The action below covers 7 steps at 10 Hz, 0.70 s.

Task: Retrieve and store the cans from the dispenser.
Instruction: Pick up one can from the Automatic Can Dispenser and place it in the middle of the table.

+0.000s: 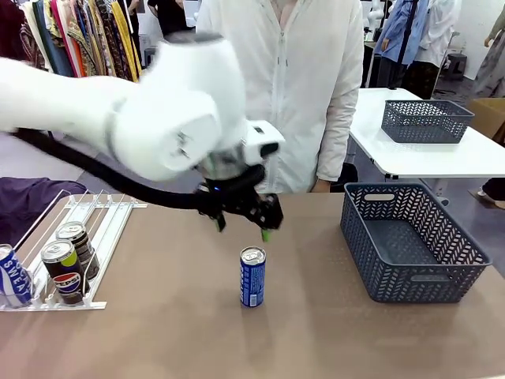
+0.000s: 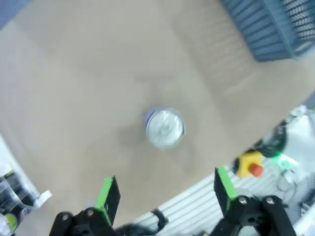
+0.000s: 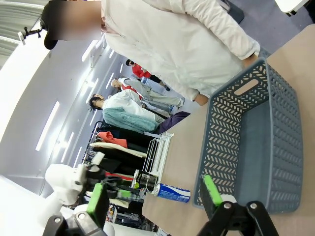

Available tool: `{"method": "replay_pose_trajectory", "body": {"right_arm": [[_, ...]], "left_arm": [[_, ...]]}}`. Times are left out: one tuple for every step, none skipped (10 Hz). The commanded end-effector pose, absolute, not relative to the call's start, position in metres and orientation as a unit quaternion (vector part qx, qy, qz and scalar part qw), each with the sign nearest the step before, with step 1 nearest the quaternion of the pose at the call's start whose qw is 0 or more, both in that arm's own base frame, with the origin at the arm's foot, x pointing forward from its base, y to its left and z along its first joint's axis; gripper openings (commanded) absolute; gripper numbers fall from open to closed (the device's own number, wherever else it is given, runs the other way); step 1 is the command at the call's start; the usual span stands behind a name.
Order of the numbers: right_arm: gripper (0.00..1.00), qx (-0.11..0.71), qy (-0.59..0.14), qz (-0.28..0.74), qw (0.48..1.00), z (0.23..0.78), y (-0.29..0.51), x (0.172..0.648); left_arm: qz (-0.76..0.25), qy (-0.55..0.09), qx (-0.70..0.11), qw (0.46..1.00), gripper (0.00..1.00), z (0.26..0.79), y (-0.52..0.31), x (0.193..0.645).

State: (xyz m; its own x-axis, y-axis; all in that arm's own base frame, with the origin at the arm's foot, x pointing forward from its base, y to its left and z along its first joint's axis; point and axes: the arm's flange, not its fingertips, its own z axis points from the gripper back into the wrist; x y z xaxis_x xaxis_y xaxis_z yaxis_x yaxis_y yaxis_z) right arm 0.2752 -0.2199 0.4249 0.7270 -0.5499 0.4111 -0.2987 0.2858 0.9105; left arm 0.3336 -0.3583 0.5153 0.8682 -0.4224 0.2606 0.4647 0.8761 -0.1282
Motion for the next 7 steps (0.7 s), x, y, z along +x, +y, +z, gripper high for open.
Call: {"method": "replay_pose_trajectory", "body": {"right_arm": [[1.0,0.595,-0.362,-0.089,0.712,0.43,-0.22,0.276],[1.0,0.595,-0.362,-0.089,0.712,0.43,-0.22,0.276],[1.0,0.595,-0.362,-0.089,0.712,0.43,-0.22,0.276],[1.0,0.595,-0.362,-0.089,0.712,0.43,-0.22,0.276],[1.0,0.595,-0.362,-0.089,0.712,0.43,-0.22,0.276],[1.0,0.595,-0.362,-0.089,0.712,0.43,-0.22,0.276],[1.0,0.595,-0.362,-0.089,0.712,0.43,-0.22,0.276]], "left_arm": [[-0.239,-0.098,-0.151,0.954,1.0,0.548,-0.261,0.317],[-0.227,-0.093,-0.198,0.949,1.0,0.567,-0.213,0.319],[-0.212,-0.101,-0.247,0.94,1.0,0.581,-0.161,0.318],[-0.204,-0.101,-0.314,0.922,1.0,0.59,-0.1,0.319],[-0.182,-0.1,-0.358,0.91,1.0,0.591,-0.047,0.32],[-0.171,-0.086,-0.394,0.899,1.0,0.584,0.005,0.323],[-0.206,-0.054,-0.431,0.877,1.0,0.57,0.055,0.327]]}}
